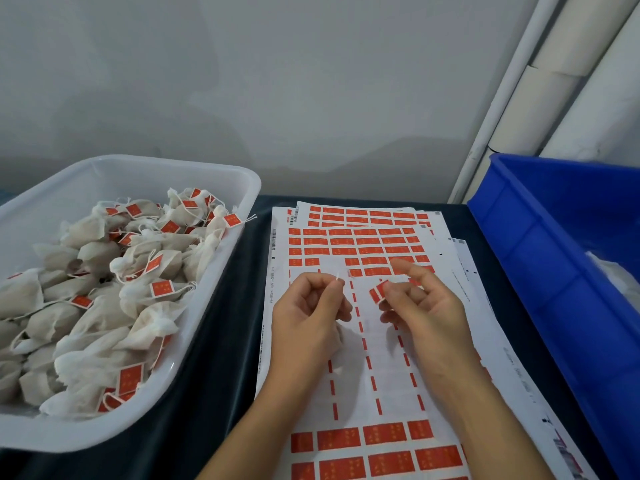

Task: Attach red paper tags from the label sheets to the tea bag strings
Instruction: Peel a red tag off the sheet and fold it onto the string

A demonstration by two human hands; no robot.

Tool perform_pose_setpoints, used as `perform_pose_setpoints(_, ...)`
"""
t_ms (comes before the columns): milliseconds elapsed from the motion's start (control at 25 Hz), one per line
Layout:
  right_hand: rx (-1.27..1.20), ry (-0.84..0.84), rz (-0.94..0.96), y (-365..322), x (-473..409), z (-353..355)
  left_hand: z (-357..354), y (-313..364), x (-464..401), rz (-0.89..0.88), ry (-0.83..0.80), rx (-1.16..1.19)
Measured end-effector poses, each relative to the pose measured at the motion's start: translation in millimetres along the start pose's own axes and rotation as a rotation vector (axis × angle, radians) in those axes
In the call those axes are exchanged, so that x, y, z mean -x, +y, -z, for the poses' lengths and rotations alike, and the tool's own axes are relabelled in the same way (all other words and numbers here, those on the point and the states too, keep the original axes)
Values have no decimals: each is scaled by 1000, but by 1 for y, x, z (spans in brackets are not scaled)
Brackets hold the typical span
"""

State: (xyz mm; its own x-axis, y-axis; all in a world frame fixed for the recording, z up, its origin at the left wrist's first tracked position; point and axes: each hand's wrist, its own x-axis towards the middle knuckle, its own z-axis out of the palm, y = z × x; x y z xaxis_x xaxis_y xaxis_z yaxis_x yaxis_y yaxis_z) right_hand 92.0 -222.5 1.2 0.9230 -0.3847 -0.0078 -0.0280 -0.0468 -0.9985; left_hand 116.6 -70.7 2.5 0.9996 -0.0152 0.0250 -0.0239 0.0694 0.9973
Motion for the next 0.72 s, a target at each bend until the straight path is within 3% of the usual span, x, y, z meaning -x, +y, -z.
perform_pose_setpoints(240, -263, -71, -25, -13, 14, -3, -5, 0, 7, -54, -16, 6)
perform_pose_setpoints(720, -351, -173, -114, -18, 25, -11, -10, -1, 12, -81, -20, 24)
